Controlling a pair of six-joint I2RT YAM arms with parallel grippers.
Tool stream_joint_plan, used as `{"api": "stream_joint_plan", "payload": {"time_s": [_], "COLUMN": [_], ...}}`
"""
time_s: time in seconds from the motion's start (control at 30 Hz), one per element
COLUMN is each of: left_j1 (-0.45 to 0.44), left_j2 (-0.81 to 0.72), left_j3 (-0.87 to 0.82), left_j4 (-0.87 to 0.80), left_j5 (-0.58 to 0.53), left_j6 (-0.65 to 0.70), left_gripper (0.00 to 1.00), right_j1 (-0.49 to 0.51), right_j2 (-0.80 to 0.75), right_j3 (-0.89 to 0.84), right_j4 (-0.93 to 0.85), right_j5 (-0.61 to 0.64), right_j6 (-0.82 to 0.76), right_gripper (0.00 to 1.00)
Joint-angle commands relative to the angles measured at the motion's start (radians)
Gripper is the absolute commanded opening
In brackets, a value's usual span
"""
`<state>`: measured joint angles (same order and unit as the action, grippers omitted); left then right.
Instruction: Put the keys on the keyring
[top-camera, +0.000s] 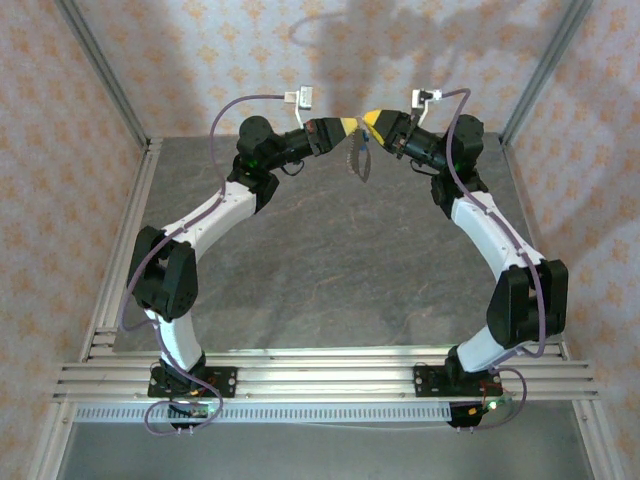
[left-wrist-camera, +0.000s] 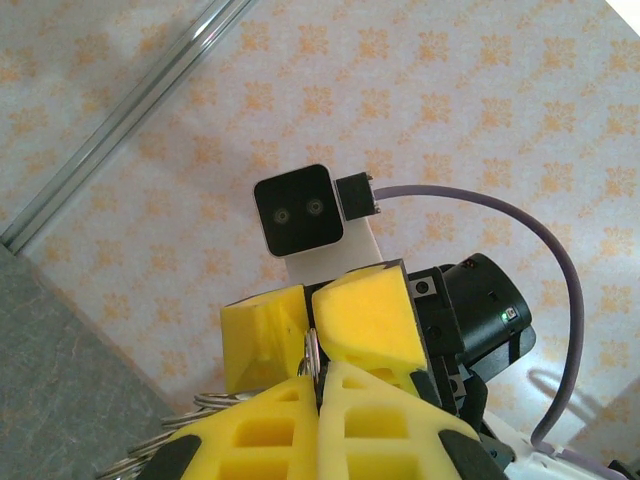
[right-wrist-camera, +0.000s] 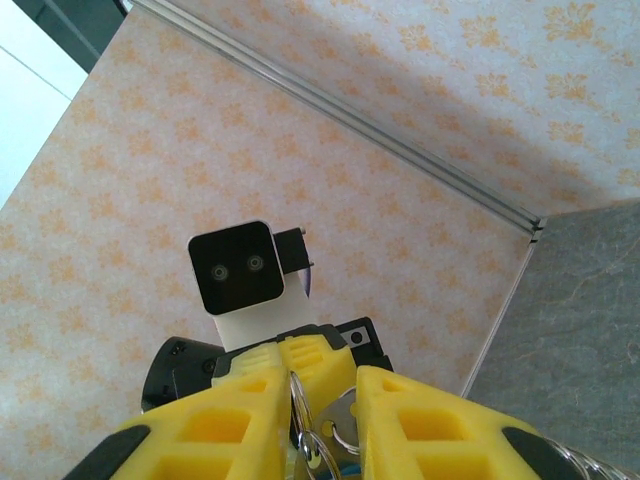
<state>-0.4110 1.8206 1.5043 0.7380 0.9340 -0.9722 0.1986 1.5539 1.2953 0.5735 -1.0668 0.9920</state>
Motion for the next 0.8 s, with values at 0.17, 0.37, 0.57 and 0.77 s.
{"api": "stream_joint_plan", "payload": {"time_s": [0.17, 0.37, 0.57, 0.77], "left_j1": [-0.009, -0.011, -0.01, -0.011], "left_j2": [-0.009, -0.009, -0.01, -0.006], "left_j3": [0.039, 0.037, 0.039, 0.049], "left_j4": [0.054, 0.055, 0.059, 0.076], "left_j5": [-0.008, -0.009, -0.011, -0.007], "left_j6": [-0.005, -0.005, -0.006, -0.025], "left_gripper": [0.0, 0.0, 0.0, 0.0], "right_j1": [0.017, 0.021, 0.02, 0.02], "right_j2": [-0.014, -0.015, -0.017, -0.017], "right_j3": [-0.002, -0.001, -0.002, -0.001], "right_j4": [0.057, 0.051, 0.03, 0.03], "right_j5": [-0.037, -0.037, -0.042, -0.046], "right_j6": [-0.016, -0.019, -0.039, -0.044], "right_gripper": [0.26, 0.2, 0.0, 0.0]}}
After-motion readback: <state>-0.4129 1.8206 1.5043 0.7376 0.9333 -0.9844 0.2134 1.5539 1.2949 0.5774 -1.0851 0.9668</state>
